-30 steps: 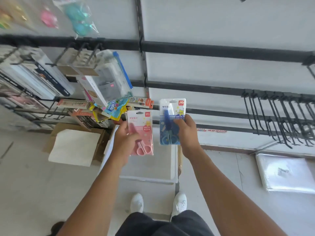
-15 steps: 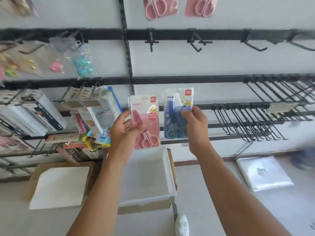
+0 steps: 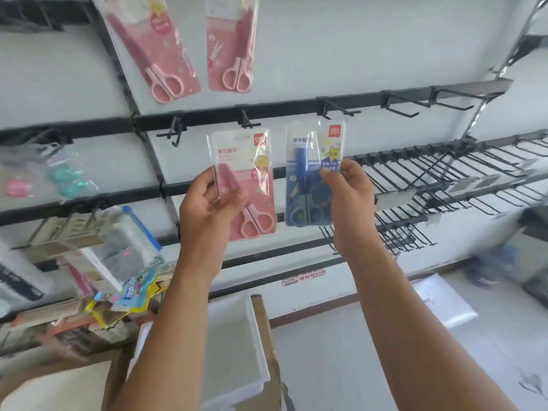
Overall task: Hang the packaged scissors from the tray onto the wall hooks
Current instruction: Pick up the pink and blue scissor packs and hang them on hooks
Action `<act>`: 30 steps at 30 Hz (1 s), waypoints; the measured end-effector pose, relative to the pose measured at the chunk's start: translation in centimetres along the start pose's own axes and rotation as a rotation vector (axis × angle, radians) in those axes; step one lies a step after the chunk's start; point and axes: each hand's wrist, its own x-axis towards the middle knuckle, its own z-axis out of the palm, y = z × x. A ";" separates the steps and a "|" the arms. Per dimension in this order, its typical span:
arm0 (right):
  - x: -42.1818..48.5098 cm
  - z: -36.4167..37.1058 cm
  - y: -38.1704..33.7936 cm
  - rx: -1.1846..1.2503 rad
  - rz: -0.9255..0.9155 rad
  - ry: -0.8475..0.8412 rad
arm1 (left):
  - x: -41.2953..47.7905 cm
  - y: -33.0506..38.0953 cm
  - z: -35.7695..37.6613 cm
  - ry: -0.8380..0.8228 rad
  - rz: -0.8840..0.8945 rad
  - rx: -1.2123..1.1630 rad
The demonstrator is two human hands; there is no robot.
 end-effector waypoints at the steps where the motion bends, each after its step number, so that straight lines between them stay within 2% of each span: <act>1: 0.8 -1.2 -0.6 0.000 -0.018 -0.001 | 0.2 0.2 1.6 -0.003 0.020 -0.003; 9: 8.0 -11.4 -5.7 0.025 -0.117 -0.070 | 1.3 1.5 15.3 0.012 0.155 -0.074; 15: 12.4 -15.2 -8.8 0.052 -0.162 -0.108 | 2.6 2.7 21.8 0.078 0.204 -0.083; 23: 17.0 -14.7 -10.1 0.115 -0.218 -0.158 | 6.3 4.1 24.5 0.149 0.300 -0.050; 30: 20.5 -12.0 -10.4 0.075 -0.241 -0.164 | 11.0 5.2 24.3 0.139 0.418 -0.072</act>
